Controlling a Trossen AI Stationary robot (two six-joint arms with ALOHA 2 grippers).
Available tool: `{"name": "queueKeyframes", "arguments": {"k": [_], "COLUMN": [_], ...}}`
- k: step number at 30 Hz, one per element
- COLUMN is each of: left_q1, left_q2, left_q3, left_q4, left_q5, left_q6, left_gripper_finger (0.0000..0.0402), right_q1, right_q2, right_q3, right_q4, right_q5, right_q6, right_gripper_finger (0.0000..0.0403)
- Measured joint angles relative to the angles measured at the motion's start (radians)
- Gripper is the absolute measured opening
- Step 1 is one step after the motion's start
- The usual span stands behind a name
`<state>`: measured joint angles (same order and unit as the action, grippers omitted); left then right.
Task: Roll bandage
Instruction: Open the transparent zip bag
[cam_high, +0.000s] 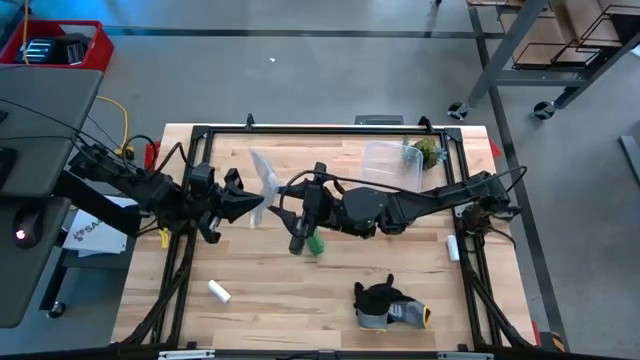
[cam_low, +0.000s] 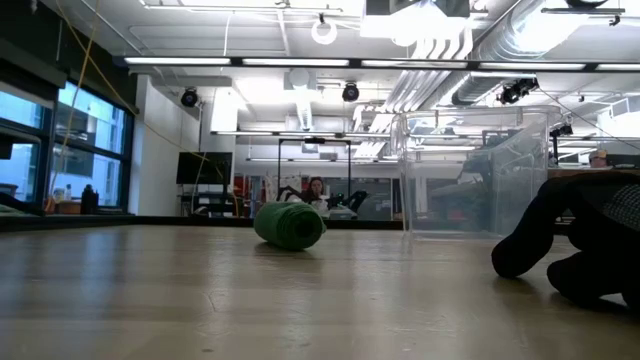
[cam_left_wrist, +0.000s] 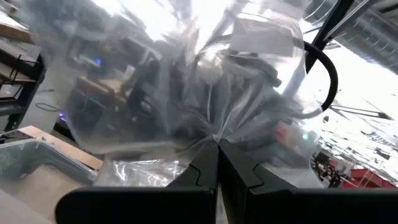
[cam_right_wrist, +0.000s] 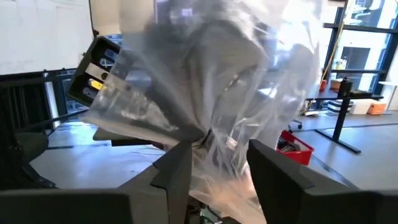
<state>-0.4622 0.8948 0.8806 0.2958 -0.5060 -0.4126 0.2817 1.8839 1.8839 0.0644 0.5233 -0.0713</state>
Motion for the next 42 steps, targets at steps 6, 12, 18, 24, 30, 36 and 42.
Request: {"name": "queueKeyframes", "arguments": {"k": [6, 12, 18, 24, 30, 36, 42], "left_q1": [0.0, 0.0, 0.0, -0.011, -0.026, -0.026, -0.033], "left_q2": [-0.001, -0.029, -0.093, -0.124, -0.12, -0.12, -0.119], "left_q3": [0.0, 0.0, 0.0, 0.0, 0.0, 0.0, 0.0], "left_q4": [-0.019, -0.092, -0.17, -0.219, -0.221, -0.181, -0.18], "left_q5": [0.001, -0.018, -0.046, -0.067, -0.049, 0.007, 0.052], "left_q6": [0.003, 0.005, 0.005, -0.004, -0.004, -0.014, -0.031], "left_gripper_finger": [0.0, 0.0, 0.0, 0.0, 0.0, 0.0, 0.0], "right_q1": [0.005, 0.019, 0.028, 0.028, 0.024, -0.019, -0.032], "right_q2": [0.0, 0.0, 0.0, 0.0, 0.0, 0.001, 0.009], "right_q3": [0.0, 0.0, 0.0, 0.0, 0.0, 0.0, -0.001], "right_q4": [-0.001, -0.01, -0.024, -0.031, -0.031, -0.031, -0.028], "right_q5": [0.001, 0.03, 0.052, 0.05, 0.05, -0.075, -0.029], "right_q6": [-0.038, -0.026, -0.015, 0.028, 0.048, 0.111, 0.108], "right_gripper_finger": [0.006, 0.0004, 0.0, 0.0, 0.0, 0.0055, 0.0166]}}
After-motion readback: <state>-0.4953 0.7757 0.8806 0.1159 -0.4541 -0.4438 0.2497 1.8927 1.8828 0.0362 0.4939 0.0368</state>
